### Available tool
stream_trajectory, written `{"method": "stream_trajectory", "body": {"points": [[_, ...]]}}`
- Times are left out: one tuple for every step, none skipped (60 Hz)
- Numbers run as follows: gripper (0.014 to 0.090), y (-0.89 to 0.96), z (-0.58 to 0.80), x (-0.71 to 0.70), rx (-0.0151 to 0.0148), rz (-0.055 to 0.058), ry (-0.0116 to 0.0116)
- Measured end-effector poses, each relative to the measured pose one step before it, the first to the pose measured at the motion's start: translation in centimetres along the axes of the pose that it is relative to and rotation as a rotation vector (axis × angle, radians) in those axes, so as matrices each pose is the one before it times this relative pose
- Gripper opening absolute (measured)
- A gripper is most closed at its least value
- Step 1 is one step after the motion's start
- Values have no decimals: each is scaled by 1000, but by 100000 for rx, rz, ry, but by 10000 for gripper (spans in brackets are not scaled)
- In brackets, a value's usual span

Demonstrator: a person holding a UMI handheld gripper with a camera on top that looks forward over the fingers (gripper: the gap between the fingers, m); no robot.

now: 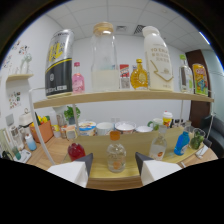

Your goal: Make me a cup of Mount Fuji.

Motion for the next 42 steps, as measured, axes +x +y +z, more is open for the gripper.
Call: {"method": "stream_trajectory", "body": {"points": [[770,105,444,84,-360,-242,572],[752,94,388,48,-486,-245,442],[736,72,366,-54,-412,-144,-20],[722,97,391,-117,-282,4,-87],[707,73,327,8,-211,-1,-23],[691,50,314,53,-183,-106,210],[665,46,281,24,-180,-126,211],[634,74,248,30,-216,-86,102],[596,110,247,20,-316,60,99],[557,35,195,6,-491,6,-166],[515,87,203,-41,-475,82,-40],[478,-4,322,-202,-846,-130,7],[439,95,71,-11,-400,-79,-87],[410,274,-21,348,184,-150,578],[372,64,56,186,-72,-539,772],[369,-40,21,88,170,-648,303],[368,-42,-3,17,161,-240,89],[367,0,-14,-1,-20,-229,27],[367,-6,-29,-20,86,-189,-65],[365,11,-23,3,31,-290,-66],[364,13,-30,17,76,-416,5],[361,19,-52,39,103,-393,149],[359,3,-72,67,97,-481,251],[357,-82,-46,51,-91,-475,383],[357,48,-103,77,126,-495,400],[355,16,-134,120,180,-467,365],[355,5,-141,58,133,-433,154],[352,-79,-246,-60,-147,-422,-80],[353,42,-134,-14,272,-136,-544],[353,-127,-320,-91,-27,-163,-233],[352,-81,-296,-29,334,-115,-284],[354,-98,-317,-34,446,-240,-321],[353,-73,-345,-51,401,-387,-327],[349,-60,-357,-38,442,-416,-335],[349,-4,-366,-60,353,-190,1],[348,-5,-396,-8,281,-211,-20],[349,23,-425,-62,287,-54,-92],[348,60,-414,-104,191,92,-286],[349,133,-410,-106,16,201,-415],[349,199,-425,-119,-178,324,-521],[348,247,-404,-75,-209,476,-371],[349,232,-324,-79,-240,617,-274]]}}
